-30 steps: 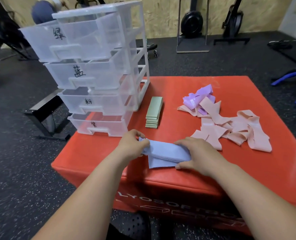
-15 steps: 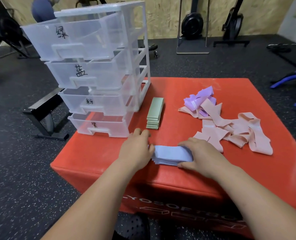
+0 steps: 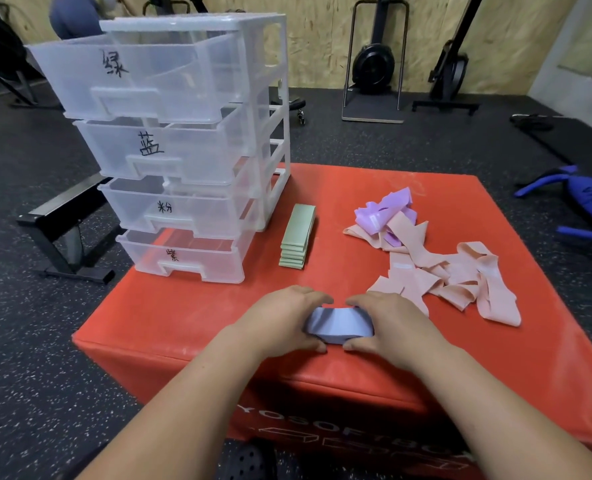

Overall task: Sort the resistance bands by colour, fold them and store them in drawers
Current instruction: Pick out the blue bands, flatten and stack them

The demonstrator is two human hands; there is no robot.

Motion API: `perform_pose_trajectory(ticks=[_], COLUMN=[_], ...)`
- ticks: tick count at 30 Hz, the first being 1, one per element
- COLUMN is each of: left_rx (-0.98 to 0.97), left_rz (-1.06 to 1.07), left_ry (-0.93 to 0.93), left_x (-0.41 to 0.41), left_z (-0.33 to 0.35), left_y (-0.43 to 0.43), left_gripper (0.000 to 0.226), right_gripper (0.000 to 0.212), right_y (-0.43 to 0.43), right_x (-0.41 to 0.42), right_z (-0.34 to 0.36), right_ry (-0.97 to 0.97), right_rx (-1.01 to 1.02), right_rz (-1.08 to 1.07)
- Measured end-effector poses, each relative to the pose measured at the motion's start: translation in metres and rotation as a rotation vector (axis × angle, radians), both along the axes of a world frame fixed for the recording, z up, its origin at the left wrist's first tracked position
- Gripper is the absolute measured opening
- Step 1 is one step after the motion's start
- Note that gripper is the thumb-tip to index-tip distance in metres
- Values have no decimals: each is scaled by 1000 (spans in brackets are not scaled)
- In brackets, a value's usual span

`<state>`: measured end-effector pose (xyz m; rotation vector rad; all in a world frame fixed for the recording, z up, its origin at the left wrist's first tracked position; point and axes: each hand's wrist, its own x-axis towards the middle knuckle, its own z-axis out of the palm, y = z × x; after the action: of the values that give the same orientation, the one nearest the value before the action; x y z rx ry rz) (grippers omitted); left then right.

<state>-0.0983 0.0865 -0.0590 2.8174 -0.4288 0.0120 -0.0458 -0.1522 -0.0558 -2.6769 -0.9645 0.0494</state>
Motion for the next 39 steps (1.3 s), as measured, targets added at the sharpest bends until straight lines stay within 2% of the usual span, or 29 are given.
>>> perform_pose_trajectory(ticks=[3,5,9,15,19,23,25,27,29,33,36,39], left_rx=[-21,-29,-54,-87,-117,-181,-315,-497,-570,-543,-456,-330], left_rz=[-17,-12,-15,1,-6,17,50,106,194,292,305,295], left_ry=[0,2,6,13,-10,-28,-15,17,49,48,-9,-59], left_x=[0,0,0,-1,0,-4,-6,-4,2,15,30,46], left_z=[-3,-4,-2,-3,-6,-14,-13,-11,-12,-12,-14,-16], left_y=[-1,0,-1,2,3,6,5,2,0,-7,-13,-18], left_gripper=[68,66,68,68,70,91,98,92,86,81,76,66], right_gripper=[94,99,94,56,51,53,60,65,67,68,66,63], right_y=[-3,-4,3,12,20,35,40,42,43,44,49,59], right_x=[-2,-5,-14,-16,-23,-24,-12,10,40,100,137,164], right_z=[0,0,3,5,0,12,27,39,41,28,16,6], right_ry=[74,122,310,460,484,414,356,322,331,464,542,541], right_rx=[17,77,103,208,374,511,554,580,605,645,638,635], right_rz=[-64,-202,-382,-477,-580,-495,-372,-249,-184,-149,-172,-209])
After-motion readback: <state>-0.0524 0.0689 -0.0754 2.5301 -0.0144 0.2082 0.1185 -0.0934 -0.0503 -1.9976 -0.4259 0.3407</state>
